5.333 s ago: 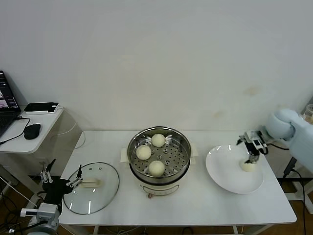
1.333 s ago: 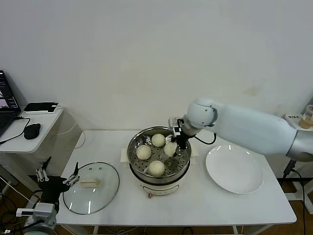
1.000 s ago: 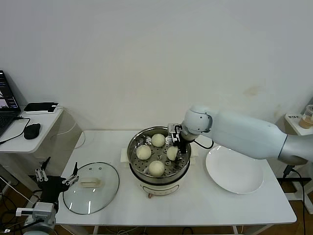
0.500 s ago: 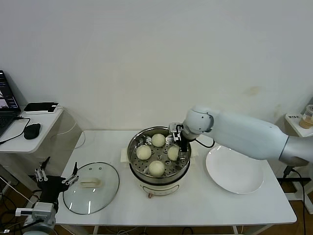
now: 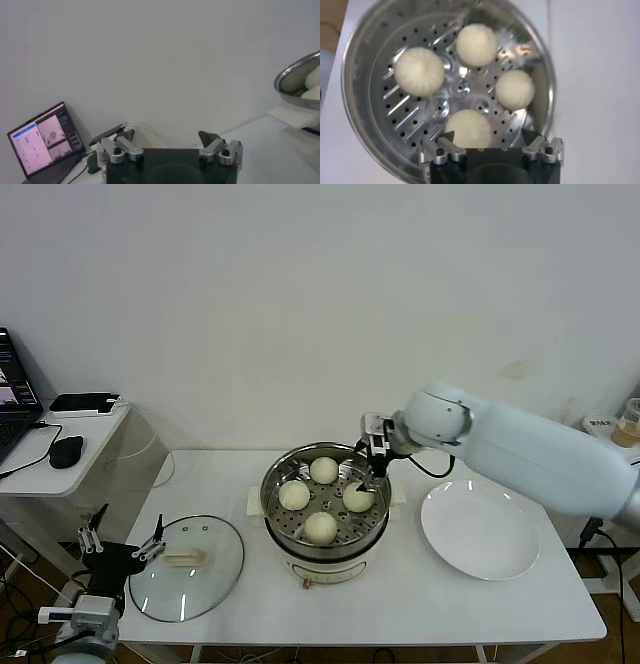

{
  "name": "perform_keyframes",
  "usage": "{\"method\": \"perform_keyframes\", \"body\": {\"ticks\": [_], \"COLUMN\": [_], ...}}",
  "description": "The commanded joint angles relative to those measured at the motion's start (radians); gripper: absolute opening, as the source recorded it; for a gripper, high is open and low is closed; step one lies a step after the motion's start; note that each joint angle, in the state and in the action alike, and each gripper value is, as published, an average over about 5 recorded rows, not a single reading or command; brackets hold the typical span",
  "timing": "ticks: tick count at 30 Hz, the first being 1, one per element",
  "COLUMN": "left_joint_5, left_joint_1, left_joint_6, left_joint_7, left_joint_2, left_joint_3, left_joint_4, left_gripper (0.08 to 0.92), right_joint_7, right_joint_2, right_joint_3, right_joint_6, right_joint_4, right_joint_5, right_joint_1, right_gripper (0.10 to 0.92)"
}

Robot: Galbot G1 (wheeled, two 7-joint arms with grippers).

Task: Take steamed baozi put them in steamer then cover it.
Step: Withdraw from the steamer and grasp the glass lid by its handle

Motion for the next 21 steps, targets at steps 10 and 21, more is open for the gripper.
{"method": "perform_keyframes", "body": {"ticks": [10,21], "left_joint_5": [0.011,0.48], "left_joint_1": [-0.008,-0.033], "left_joint_6": [-0.056,-0.183], "left_joint_7": [-0.034,-0.075], "left_joint_2": [-0.027,0.005], "left_joint_3": [0.055,0.125], "left_joint_4": [0.062,0.237], "left_gripper": [0.823,0.823], "right_joint_7": [0.496,0.477], "right_joint_2": [0.195,0.564], "right_joint_3": [1.516,1.86], "right_joint_6": [0.669,0.825], "right_joint_4": [0.253,0.27], "right_joint_5": [-0.334,-0.201], "right_joint_1": [-1.406,-1.798], "right_gripper": [0.823,0.823]}}
